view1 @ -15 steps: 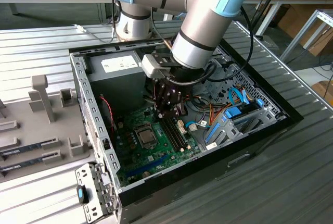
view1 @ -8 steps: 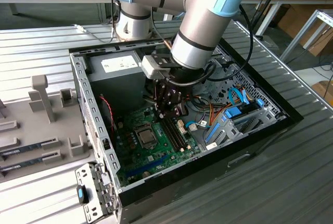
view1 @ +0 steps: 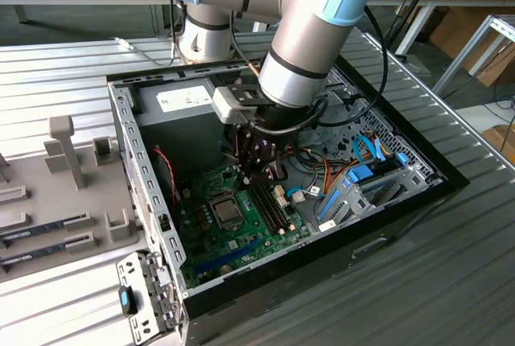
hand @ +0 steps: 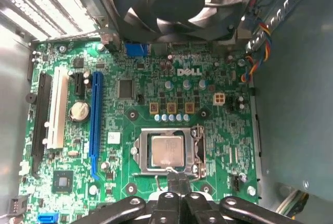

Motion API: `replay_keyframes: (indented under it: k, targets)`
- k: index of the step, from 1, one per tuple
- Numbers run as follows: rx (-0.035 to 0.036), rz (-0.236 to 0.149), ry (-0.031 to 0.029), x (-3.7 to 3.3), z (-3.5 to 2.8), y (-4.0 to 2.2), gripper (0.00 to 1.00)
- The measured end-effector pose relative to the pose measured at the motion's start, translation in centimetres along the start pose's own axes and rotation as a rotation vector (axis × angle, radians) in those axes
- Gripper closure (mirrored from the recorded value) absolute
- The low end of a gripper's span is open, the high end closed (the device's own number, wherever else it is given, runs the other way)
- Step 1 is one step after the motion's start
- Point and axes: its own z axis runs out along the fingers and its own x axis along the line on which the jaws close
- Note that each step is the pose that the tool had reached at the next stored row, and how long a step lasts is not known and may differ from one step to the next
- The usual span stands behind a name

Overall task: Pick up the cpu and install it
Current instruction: 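Install the first cpu locking lever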

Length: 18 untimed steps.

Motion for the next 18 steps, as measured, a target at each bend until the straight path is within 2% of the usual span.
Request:
replay_keyframes:
  k: [8,9,12,15,17,18]
  targets:
    - [0.0005,0.000,0.0001,0.00,0.03,0.14,0.89]
    - [0.0027,0.000,0.0001,0.00,0.04,0.15,0.89]
    - [0.0259,0.002,0.0004,-0.01,0.05,0.14,0.89]
    - [0.0394,0.004,0.0005,-0.01,0.07,0.14,0.89]
    - [0.0504,0.005,0.0008,0.00,0.07,0.15,0.89]
    - [0.0586,0.005,0.0009,0.01,0.09,0.17,0.89]
